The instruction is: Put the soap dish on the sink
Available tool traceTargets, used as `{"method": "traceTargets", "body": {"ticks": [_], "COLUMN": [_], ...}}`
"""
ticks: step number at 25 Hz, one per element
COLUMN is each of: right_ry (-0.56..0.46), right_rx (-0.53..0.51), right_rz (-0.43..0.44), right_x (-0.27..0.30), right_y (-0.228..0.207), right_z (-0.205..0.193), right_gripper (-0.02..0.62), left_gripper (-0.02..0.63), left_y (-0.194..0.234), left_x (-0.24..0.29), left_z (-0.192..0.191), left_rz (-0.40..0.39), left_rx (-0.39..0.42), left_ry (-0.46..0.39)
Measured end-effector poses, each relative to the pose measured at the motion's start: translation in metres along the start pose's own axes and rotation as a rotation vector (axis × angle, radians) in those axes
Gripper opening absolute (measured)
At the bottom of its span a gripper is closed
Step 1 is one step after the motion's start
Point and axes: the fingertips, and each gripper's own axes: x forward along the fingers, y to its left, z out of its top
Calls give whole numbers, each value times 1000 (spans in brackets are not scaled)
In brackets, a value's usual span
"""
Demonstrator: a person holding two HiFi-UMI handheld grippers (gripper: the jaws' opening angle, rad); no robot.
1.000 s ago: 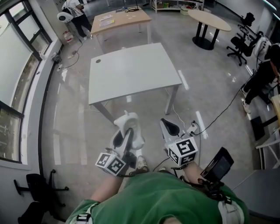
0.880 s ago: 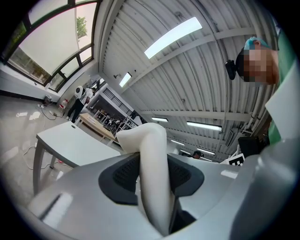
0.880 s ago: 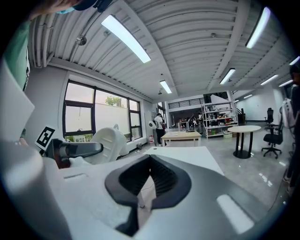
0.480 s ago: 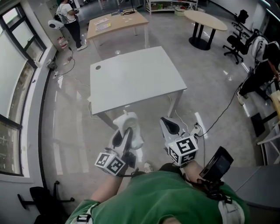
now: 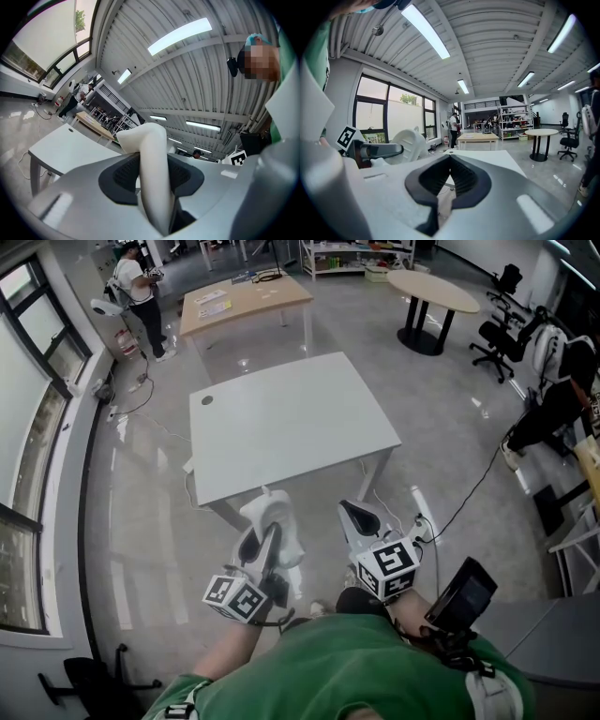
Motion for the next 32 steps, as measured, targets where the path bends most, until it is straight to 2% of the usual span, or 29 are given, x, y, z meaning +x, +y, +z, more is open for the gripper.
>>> {"method": "traceTargets", "body": {"ticks": [6, 16, 32], "right_ry": [-4, -11, -29], "right_rx": [1, 14, -5], "right_rz": [8, 57, 121], "right_x": [23, 83, 139], "right_y": [-19, -73, -170], "right_z": [4, 19, 42], "right_gripper": [3, 3, 3], "left_gripper": [152, 152, 153], "left_y": [12, 38, 42], "left_x": [26, 99, 210], "left_z": [3, 14, 11], "left_rz": [23, 53, 91], "left_rx": [4, 22, 43], "left_ry": [9, -15, -61]}}
